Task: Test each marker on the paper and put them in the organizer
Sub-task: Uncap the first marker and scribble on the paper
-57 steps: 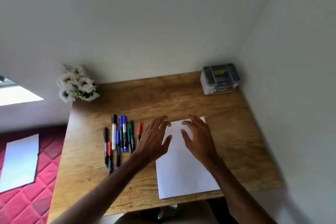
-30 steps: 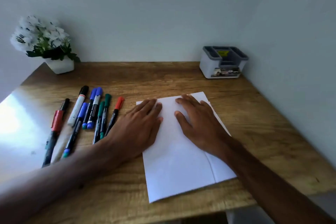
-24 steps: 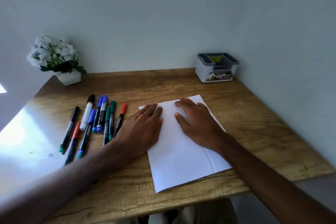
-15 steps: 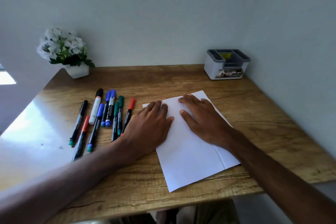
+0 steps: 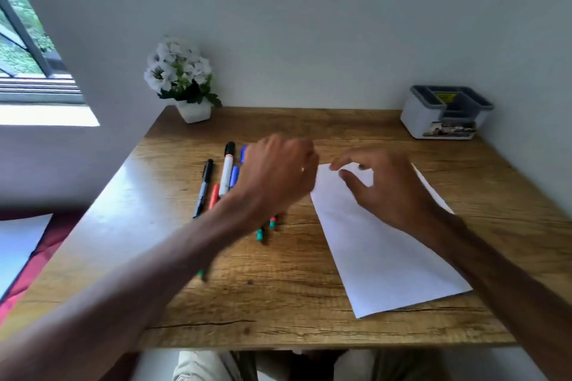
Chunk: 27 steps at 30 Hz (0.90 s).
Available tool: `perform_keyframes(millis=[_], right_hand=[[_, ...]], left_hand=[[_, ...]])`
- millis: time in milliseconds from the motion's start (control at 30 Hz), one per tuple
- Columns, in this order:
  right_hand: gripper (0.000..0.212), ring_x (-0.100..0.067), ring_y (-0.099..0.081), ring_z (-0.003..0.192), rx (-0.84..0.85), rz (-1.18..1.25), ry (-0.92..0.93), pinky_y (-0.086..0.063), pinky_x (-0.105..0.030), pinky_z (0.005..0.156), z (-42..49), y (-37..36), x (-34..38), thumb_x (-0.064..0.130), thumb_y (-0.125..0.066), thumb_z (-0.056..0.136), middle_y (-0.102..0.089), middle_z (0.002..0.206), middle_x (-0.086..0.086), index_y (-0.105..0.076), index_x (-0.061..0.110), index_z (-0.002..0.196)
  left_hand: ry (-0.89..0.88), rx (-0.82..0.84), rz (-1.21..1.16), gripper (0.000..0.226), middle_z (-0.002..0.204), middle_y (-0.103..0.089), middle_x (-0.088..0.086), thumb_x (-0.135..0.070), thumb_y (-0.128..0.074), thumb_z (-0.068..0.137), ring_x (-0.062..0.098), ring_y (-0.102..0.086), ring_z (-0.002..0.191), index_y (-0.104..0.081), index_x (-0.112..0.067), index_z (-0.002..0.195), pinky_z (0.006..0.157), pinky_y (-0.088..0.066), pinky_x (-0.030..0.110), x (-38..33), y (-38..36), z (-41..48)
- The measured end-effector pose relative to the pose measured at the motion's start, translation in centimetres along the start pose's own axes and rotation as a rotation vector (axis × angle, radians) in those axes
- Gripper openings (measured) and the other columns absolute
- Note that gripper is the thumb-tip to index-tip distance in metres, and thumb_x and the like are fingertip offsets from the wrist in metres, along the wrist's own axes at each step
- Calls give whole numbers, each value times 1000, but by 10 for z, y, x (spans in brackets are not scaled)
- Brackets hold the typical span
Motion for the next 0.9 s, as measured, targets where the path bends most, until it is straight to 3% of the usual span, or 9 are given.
perform_keyframes(millis=[67,133,267,400,533,633,767,833,900], right_hand=[[22,3,-62,90,67,50,112,-44,2,74,7,-14,24,5,-79,85,-78,108,4,-80,16,105],[28,0,-64,91,160,62,215,-45,0,77,13,-32,41,0,-79,83,-78,110,4,-79,15,106],[52,-15,-68,111,328,-16,375,-57,-29,89,20,-68,55,-10,-77,76,-73,123,0,-73,16,120],[66,-22,-64,116,398,-160,458,-51,-29,91,27,-86,56,-13,-80,66,-71,125,-5,-71,17,124],[53,-28,-71,101,352,-210,600,-58,-33,78,27,-80,62,-12,-84,60,-75,109,-10,-76,12,107],[44,-25,-71,98,283,-181,642,-60,-32,75,24,-71,59,-13,-81,68,-75,106,-9,-76,11,105],[26,-20,-69,102,131,-123,564,-55,-20,83,21,-43,39,2,-77,86,-75,111,-6,-73,10,111],[23,-13,-67,101,40,20,356,-47,-6,84,20,-22,14,8,-74,90,-73,112,-2,-71,13,113],[18,-7,-68,95,-74,159,168,-50,-4,78,14,-2,-11,12,-74,91,-73,105,6,-70,15,108]], left_hand=[[102,-60,-24,42,64,-67,-3,-41,-45,99,14,-62,54,-66,-16,72,53,-48,26,36,7,11],[182,-115,-15,47,52,-57,-5,-41,-48,99,9,-50,43,-59,-13,62,46,-32,20,65,11,16],[203,-93,-33,47,47,-42,-8,-32,-55,98,4,-35,38,-48,-17,55,44,-19,17,84,6,17],[166,-57,-59,43,51,-52,-6,-34,-54,98,9,-45,41,-53,-17,58,45,-26,18,84,-7,18],[113,-49,-92,34,64,-67,-6,-35,-52,98,13,-62,55,-66,-18,71,50,-37,17,77,-12,19],[62,-72,-144,21,78,-66,-15,-30,-57,97,6,-58,74,-71,-20,85,62,-39,23,69,-8,18],[7,-60,-239,13,98,-69,-9,-22,-61,96,5,-53,94,-69,-18,105,78,-48,28,65,-11,20],[-10,-12,-284,16,107,-69,-8,-17,-61,96,3,-52,99,-67,-19,110,84,-45,25,63,-17,20],[-61,55,-294,20,117,-66,-6,-15,-60,96,5,-52,108,-66,-20,114,92,-39,23,50,-21,17]])
Point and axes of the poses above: each hand's wrist, its own z-axis towards the middle knuckle, its own y-axis out of the back of the hand, x = y × z, the point moved 8 cm from there along z, towards the middle knuckle
